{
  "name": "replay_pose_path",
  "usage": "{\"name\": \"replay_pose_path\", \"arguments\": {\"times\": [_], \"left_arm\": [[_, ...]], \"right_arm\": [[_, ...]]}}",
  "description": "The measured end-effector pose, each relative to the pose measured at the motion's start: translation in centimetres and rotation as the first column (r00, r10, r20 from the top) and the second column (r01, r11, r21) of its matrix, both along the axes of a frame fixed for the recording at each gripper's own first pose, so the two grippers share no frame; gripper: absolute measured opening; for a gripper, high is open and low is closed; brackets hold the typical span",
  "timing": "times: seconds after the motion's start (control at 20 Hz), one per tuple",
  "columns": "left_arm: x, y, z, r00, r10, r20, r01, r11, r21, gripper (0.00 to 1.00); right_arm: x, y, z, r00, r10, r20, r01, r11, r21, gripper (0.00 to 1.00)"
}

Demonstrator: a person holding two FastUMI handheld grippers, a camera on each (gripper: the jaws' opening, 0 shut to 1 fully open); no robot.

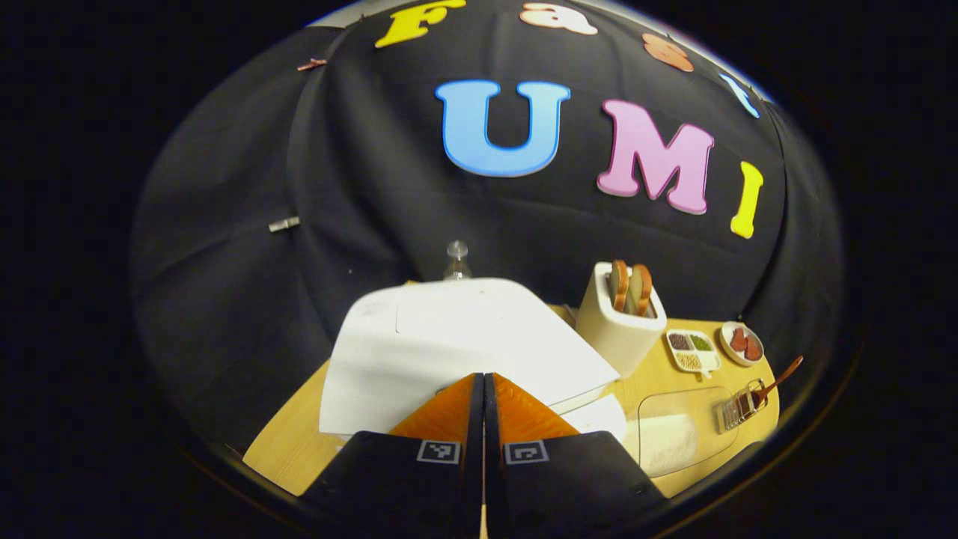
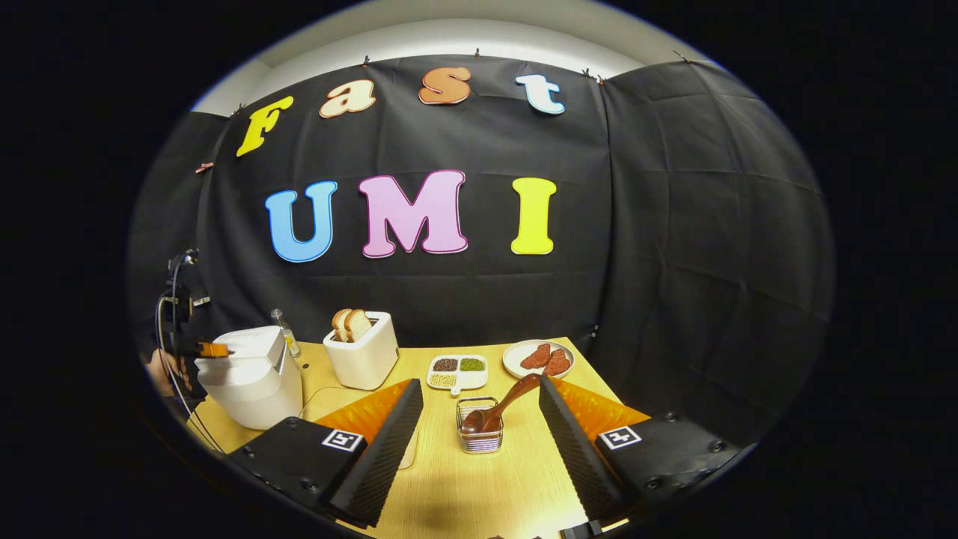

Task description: Close the left gripper, press the button to open the rice cooker; take a wooden spoon from the chopstick holder with the right hand, scoop a spoonful of rice and pour it into the rice cooker, then put the wooden spoon back into the chopstick holder.

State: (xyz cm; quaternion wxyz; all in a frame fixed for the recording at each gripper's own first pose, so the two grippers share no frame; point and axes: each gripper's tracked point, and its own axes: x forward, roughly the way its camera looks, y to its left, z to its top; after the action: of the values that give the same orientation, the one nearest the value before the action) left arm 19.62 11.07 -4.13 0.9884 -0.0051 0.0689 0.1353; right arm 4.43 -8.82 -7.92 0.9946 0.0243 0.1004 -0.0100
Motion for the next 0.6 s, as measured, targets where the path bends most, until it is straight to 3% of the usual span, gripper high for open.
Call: {"name": "replay_pose_path", "arguments": {"times": [0.25,0.5,0.55,0.6], "left_arm": [[-6.3,-3.3,6.3,0.985,-0.039,0.167,0.036,0.999,0.024,0.07],[-13.2,-5.7,7.5,0.978,-0.101,0.185,0.085,0.992,0.093,0.11],[-14.2,-6.4,7.3,0.975,-0.126,0.181,0.11,0.989,0.099,0.2],[-15.2,-7.0,7.0,0.973,-0.144,0.181,0.127,0.987,0.103,0.2]], "right_arm": [[-0.8,0.8,0.8,1.0,-0.012,0.02,0.012,1.0,0.008,0.98],[-0.9,1.9,1.0,0.999,-0.025,0.035,0.026,1.0,-0.005,0.98],[-0.9,2.1,0.8,0.999,-0.026,0.034,0.026,1.0,-0.001,0.98],[-0.8,2.4,0.8,0.999,-0.027,0.033,0.027,1.0,-0.001,0.98]]}}
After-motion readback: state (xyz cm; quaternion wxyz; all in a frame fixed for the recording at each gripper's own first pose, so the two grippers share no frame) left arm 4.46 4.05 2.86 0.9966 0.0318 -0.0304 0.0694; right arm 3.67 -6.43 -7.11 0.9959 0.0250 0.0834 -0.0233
